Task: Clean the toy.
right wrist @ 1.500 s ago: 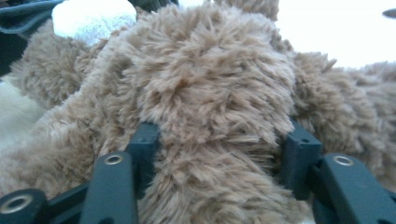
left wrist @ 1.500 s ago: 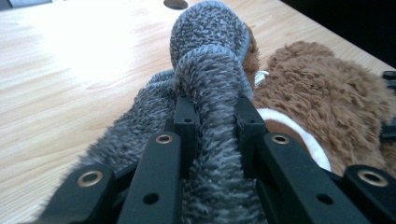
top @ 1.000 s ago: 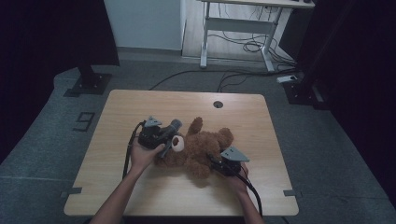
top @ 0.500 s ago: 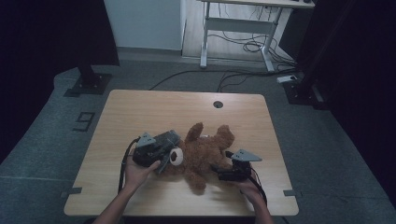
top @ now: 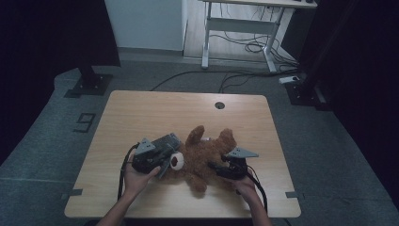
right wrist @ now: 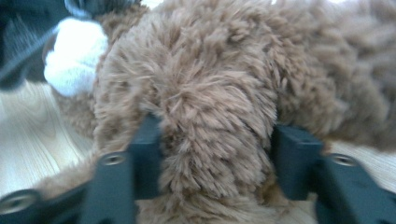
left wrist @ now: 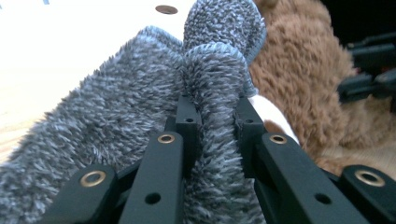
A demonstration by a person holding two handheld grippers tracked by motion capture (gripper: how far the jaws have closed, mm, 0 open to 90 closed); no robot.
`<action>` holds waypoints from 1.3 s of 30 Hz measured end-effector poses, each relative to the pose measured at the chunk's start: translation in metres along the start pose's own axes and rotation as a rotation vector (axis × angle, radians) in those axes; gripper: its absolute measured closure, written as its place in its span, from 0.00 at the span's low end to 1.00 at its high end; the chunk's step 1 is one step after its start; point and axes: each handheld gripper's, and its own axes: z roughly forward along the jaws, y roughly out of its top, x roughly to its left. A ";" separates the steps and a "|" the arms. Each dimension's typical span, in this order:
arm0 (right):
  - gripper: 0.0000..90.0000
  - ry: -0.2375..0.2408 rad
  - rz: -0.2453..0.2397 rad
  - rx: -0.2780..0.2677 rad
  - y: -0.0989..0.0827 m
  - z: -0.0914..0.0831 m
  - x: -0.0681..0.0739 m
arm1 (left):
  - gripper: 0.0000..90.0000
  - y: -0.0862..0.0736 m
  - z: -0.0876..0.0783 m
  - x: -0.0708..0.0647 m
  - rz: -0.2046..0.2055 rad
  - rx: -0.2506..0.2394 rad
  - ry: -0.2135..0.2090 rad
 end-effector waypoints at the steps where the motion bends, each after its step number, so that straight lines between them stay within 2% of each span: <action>1: 0.56 -0.005 -0.014 0.000 -0.001 0.000 0.001 | 0.85 0.006 -0.001 -0.002 0.002 0.001 -0.001; 6: 0.62 -0.024 -0.055 -0.031 -0.004 -0.003 0.004 | 0.85 0.041 0.006 -0.021 0.046 -0.013 -0.043; 11: 0.64 -0.055 -0.111 -0.062 -0.008 -0.004 0.010 | 0.85 0.072 0.035 -0.057 0.106 0.009 -0.093; 13: 0.64 -0.059 -0.122 -0.069 -0.010 -0.004 0.010 | 0.85 0.078 0.049 -0.069 0.122 0.032 -0.110; 16: 0.64 -0.073 -0.128 -0.077 -0.010 -0.004 0.012 | 0.85 0.080 0.080 -0.084 0.131 0.094 -0.130; 18: 0.65 -0.091 -0.140 -0.087 -0.012 -0.004 0.013 | 0.85 0.076 0.095 -0.089 0.150 0.126 -0.111; 21: 0.66 -0.123 -0.154 -0.099 -0.014 -0.003 0.016 | 0.85 0.068 0.102 -0.085 0.152 0.113 -0.083; 24: 0.67 -0.118 -0.148 -0.102 -0.014 -0.003 0.015 | 0.86 0.065 0.096 -0.082 0.159 0.111 -0.059; 28: 0.68 -0.119 -0.148 -0.102 -0.014 -0.003 0.015 | 0.86 0.064 0.084 -0.074 0.169 0.122 -0.021; 32: 0.68 -0.104 -0.133 -0.102 -0.014 -0.004 0.013 | 0.86 0.055 0.072 -0.062 0.173 0.121 0.021; 35: 0.68 -0.101 -0.133 -0.107 -0.015 -0.003 0.013 | 0.86 0.047 0.059 -0.047 0.155 0.120 0.037; 37: 0.68 -0.095 -0.137 -0.103 -0.015 -0.004 0.013 | 0.86 0.044 0.049 -0.038 0.129 0.100 0.039; 39: 0.68 -0.092 -0.136 -0.101 -0.015 -0.004 0.013 | 0.86 0.044 0.039 -0.032 0.123 0.081 0.050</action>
